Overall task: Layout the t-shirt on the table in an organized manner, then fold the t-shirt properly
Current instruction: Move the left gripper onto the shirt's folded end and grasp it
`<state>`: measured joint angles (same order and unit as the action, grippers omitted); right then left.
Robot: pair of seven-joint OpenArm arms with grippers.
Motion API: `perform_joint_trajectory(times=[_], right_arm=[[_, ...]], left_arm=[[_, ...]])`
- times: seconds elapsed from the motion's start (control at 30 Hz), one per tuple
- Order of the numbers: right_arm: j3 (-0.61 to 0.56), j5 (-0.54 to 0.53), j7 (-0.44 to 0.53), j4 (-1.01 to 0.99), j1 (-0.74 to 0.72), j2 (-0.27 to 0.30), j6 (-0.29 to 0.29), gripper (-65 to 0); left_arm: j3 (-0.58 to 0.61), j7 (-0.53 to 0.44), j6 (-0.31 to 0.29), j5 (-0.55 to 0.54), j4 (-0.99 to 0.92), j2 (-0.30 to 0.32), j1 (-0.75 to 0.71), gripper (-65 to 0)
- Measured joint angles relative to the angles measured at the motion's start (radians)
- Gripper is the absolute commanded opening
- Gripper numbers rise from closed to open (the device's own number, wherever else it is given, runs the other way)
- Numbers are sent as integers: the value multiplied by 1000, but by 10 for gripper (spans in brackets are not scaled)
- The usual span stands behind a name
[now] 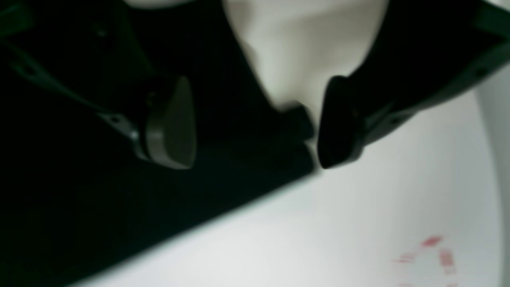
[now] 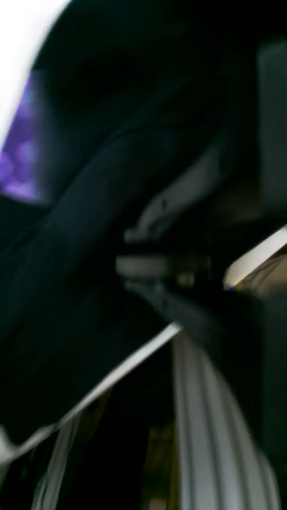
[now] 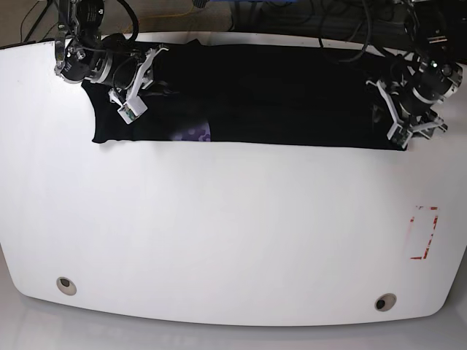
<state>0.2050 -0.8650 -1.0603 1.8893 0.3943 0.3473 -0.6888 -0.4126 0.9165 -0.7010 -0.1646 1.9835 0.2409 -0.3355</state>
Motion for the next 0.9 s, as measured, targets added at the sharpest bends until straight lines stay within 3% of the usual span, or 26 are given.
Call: perform_joint_trajectory(times=[0.17, 0.3, 0.47, 0.73, 0.9], right_arm=[[5, 162, 0, -2, -15, -43, 0, -640], [2, 294, 11, -2, -20, -89, -9, -645], [4, 458, 71, -38, -23, -116, -7, -645], [5, 474, 222, -171, -64, -119, -23, -645], [4, 468, 307, -270, -118, -85, -26, -645]], left_arm=[[-17, 10, 1, -8, -4, -42, -39, -554], [-66, -6, 1, -16, -8, -82, -65, -569], [-72, 9, 1, -5, -44, -90, -77, -569], [8, 4, 2, -10, -111, -66, -50, -569], [61, 3, 2, -7, -208, -34, 39, -569]])
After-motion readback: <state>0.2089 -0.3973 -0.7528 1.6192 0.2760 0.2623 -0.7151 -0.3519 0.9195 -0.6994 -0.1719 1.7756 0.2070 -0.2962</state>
